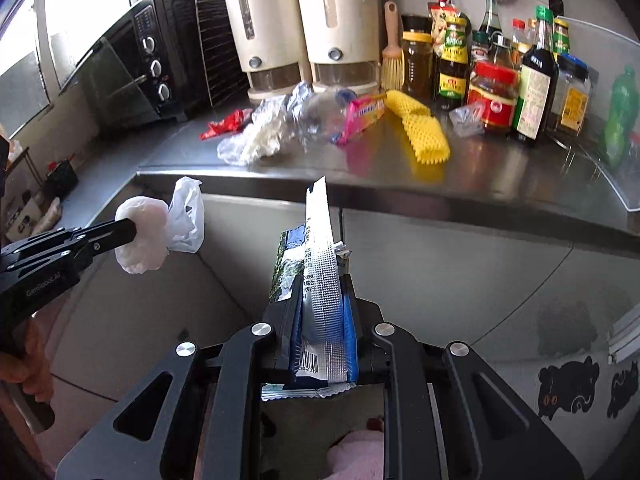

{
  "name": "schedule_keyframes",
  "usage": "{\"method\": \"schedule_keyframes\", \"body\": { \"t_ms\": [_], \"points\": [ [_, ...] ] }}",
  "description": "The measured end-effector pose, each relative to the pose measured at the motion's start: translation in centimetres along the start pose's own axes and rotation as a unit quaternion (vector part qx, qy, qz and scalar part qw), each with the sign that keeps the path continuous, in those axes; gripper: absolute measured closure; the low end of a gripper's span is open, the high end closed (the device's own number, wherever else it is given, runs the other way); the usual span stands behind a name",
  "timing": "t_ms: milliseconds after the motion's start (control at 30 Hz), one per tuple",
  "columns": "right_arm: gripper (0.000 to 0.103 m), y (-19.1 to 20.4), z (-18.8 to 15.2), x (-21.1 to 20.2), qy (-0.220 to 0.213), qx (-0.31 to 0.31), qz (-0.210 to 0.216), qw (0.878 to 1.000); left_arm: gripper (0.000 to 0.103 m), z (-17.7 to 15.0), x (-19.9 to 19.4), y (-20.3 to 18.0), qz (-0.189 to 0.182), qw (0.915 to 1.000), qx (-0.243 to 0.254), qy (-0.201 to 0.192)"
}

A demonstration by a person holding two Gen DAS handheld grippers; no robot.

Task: Collect trash
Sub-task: 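Lift both held items and carry them down toward the floor bin, then open both tools over the black bin to drop the items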

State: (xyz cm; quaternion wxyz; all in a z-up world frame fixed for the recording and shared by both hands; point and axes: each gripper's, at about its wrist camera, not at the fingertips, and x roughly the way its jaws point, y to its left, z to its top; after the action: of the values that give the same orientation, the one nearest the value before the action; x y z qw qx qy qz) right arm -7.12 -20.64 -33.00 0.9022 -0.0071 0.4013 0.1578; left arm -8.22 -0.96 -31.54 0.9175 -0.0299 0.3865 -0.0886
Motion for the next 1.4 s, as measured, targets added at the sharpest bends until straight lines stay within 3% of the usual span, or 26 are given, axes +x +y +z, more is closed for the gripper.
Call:
{"method": "schedule_keyframes", "body": {
  "t_ms": [267, 600, 833, 967, 1267, 1400],
  "points": [
    [0.085, -0.4, -6.0, 9.0, 0.067, 0.005, -0.002, 0.998, 0.098, -5.9, 8.2, 0.9, -0.018, 0.9984, 0.007, 0.053],
    [0.085, -2.8, -9.0, 18.3, 0.135, 0.085, 0.028, 0.987, 0.098, -9.8, 18.6, 2.1, -0.029, 0.9909, 0.002, 0.131],
    [0.085, -3.7, -10.6, 24.3, 0.185, 0.107, 0.023, 0.977, 0.098, -12.2, 25.2, 2.9, -0.034, 0.9771, -0.018, 0.209],
    [0.085, -4.1, -11.6, 27.7, 0.230, 0.128, 0.029, 0.964, 0.098, -13.3, 28.6, 3.4, -0.036, 0.9670, -0.027, 0.251],
    [0.084, -5.5, -12.2, 31.7, 0.261, 0.162, 0.023, 0.951, 0.098, -14.0, 31.9, 3.4, -0.034, 0.9611, -0.031, 0.272],
    [0.080, -6.1, -10.9, 32.4, 0.262, 0.174, 0.025, 0.949, 0.091, -14.0, 31.9, 3.1, -0.032, 0.9623, -0.030, 0.269]
  ]
}}
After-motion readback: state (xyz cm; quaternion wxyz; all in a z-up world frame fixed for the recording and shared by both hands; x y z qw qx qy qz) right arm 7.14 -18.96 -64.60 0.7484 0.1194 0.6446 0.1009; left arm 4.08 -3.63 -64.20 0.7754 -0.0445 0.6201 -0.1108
